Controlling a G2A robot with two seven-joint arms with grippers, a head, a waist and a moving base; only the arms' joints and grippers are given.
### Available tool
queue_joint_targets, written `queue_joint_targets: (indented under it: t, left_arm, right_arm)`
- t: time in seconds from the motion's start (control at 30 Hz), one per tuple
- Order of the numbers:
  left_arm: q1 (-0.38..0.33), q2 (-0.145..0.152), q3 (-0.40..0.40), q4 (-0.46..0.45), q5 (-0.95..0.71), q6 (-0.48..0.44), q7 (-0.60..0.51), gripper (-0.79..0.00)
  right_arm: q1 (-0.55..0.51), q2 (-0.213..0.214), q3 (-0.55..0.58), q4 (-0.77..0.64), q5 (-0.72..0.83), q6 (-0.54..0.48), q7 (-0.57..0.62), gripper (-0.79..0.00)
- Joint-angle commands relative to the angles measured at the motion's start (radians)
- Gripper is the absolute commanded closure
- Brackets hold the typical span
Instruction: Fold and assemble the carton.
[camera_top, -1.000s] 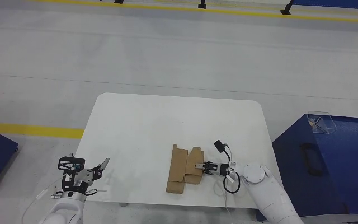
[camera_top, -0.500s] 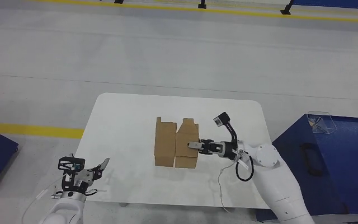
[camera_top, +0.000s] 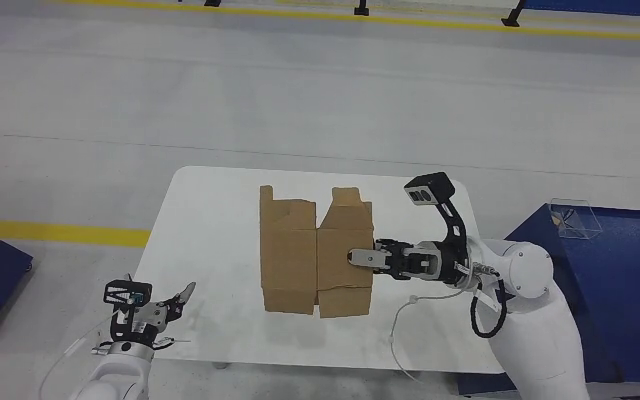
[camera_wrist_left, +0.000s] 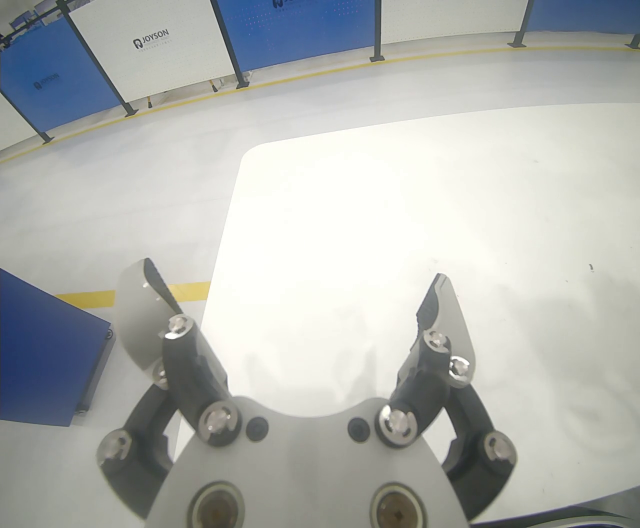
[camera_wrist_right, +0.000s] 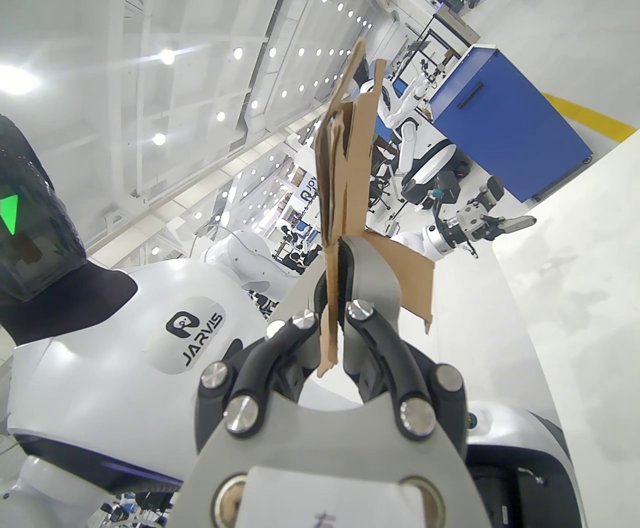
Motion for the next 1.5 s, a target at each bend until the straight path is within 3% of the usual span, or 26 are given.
queue_joint_targets:
  t: [0.0, 1.03, 1.1, 1.3, 1.47]
  left_arm:
    - [0.0, 0.0, 0.0, 0.0, 0.0, 0.0, 0.0, -0.785]
    - [0.0, 0.0, 0.0, 0.0, 0.0, 0.0, 0.0, -0.785]
    - [0.0, 0.0, 0.0, 0.0, 0.0, 0.0, 0.0, -0.785]
    - [0.0, 0.0, 0.0, 0.0, 0.0, 0.0, 0.0, -0.785]
    - [0.0, 0.0, 0.0, 0.0, 0.0, 0.0, 0.0, -0.785]
  right_arm:
    - [0.0, 0.0, 0.0, 0.0, 0.0, 0.0, 0.0, 0.0]
    - [-0.008, 0.0, 0.0, -0.01, 0.011, 0.004, -0.023, 0.0]
    - [-0.017, -0.001, -0.005, -0.002, 0.084, 0.053, -0.025, 0.0]
    - [0.029, -0.016, -0.059, 0.176, 0.565, 0.294, 0.093, 0.0]
    - [0.087, -0.049, -0.216, 0.379, 0.915, 0.633, 0.147, 0.0]
